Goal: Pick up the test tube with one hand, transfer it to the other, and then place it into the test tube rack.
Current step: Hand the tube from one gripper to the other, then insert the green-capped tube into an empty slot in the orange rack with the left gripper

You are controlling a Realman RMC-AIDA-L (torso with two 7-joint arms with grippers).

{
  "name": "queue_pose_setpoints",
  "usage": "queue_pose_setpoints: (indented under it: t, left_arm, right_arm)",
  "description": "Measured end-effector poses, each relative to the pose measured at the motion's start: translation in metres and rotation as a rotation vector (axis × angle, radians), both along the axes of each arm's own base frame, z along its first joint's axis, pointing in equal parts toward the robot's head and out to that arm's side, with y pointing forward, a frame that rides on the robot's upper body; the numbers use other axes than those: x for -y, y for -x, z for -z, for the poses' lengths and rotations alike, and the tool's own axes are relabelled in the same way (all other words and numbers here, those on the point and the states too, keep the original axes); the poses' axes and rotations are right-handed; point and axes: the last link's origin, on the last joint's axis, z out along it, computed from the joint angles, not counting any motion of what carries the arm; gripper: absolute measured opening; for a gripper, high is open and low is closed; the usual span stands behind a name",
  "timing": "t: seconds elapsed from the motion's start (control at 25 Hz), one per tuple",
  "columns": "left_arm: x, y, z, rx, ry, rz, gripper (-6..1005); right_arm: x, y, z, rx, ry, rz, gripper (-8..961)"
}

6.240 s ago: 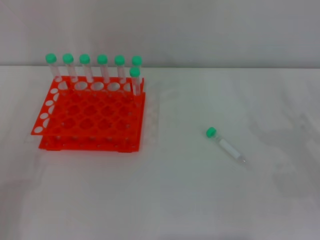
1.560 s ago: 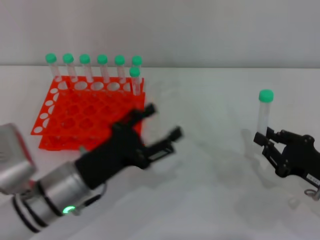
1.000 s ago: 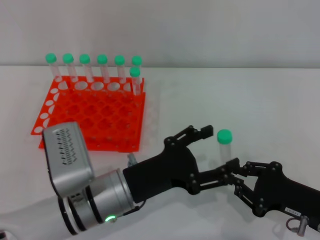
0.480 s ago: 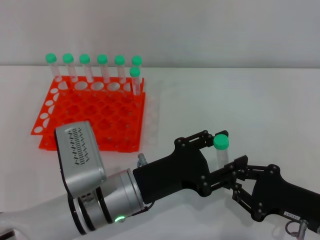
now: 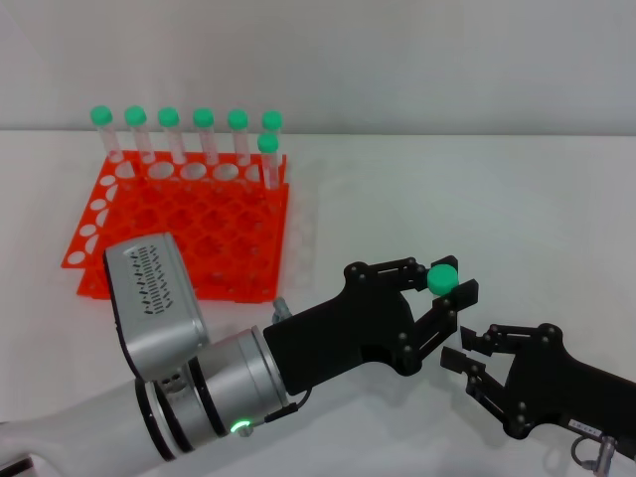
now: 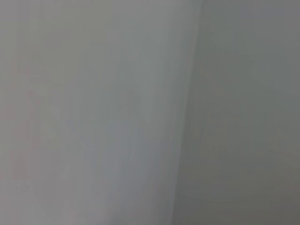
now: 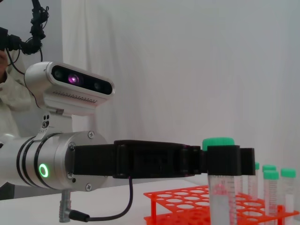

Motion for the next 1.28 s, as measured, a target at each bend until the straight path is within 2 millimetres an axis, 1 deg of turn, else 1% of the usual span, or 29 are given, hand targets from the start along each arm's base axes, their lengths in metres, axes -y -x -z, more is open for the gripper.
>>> queue_pose_setpoints:
  t: [0.12,0.48,0.56,0.64,0.72,0.76,0.8,0.84,0.88,0.92,0.96,1.08,1.12,1.16,1.24,1.28]
  left_arm:
    - [0.0,0.0,0.0,-0.001,0.0,0.001,254]
    - [-0.002,0.002,-0.003,0.006,-0.012,-0.011,254]
    - [-0.005,0.005,-0.007,0.014,-0.033,-0.026,254]
    - [-0.012,0.013,-0.015,0.026,-0.074,-0.069,254]
    - [-0.019,0.027,-0.028,0.05,-0.13,-0.139,253]
    - [-0.024,0.047,-0.044,0.078,-0.203,-0.218,253]
    - [-0.024,0.047,-0.044,0.078,-0.203,-0.218,253]
    - [-0.026,0.055,-0.052,0.09,-0.243,-0.248,253]
    - [-0.028,0.07,-0.066,0.103,-0.32,-0.294,253]
    - [-0.028,0.07,-0.066,0.103,-0.32,-0.294,253]
    - [-0.029,0.077,-0.073,0.107,-0.363,-0.318,253]
    - [-0.034,0.091,-0.091,0.135,-0.457,-0.383,253]
    - [-0.037,0.095,-0.098,0.152,-0.5,-0.414,253]
    - [-0.039,0.097,-0.101,0.156,-0.521,-0.428,253]
    - [-0.045,0.097,-0.106,0.158,-0.562,-0.446,253]
    - [-0.05,0.096,-0.108,0.151,-0.584,-0.453,253]
  right_arm:
    - [-0.001,0.0,0.0,0.0,-0.002,0.0,336]
    - [-0.003,-0.001,-0.004,-0.02,-0.017,0.021,353]
    - [-0.005,-0.004,-0.007,-0.022,-0.035,0.047,357]
    - [-0.007,-0.015,-0.013,-0.007,-0.074,0.101,360]
    - [-0.009,-0.03,-0.022,0.012,-0.137,0.176,364]
    - [-0.009,-0.038,-0.028,0.017,-0.171,0.212,366]
    - [-0.01,-0.046,-0.035,0.021,-0.214,0.251,368]
    - [-0.008,-0.055,-0.043,0.025,-0.267,0.293,403]
    - [-0.007,-0.069,-0.059,0.026,-0.366,0.351,439]
    - [-0.007,-0.069,-0.059,0.026,-0.366,0.351,474]
    - [-0.006,-0.076,-0.068,0.022,-0.424,0.383,509]
    - [-0.006,-0.094,-0.097,-0.021,-0.6,0.497,624]
    - [-0.006,-0.094,-0.097,-0.021,-0.6,0.497,669]
    - [-0.006,-0.097,-0.103,-0.036,-0.637,0.521,713]
    - [-0.009,-0.098,-0.11,-0.056,-0.675,0.538,802]
    - [-0.009,-0.098,-0.11,-0.056,-0.675,0.538,816]
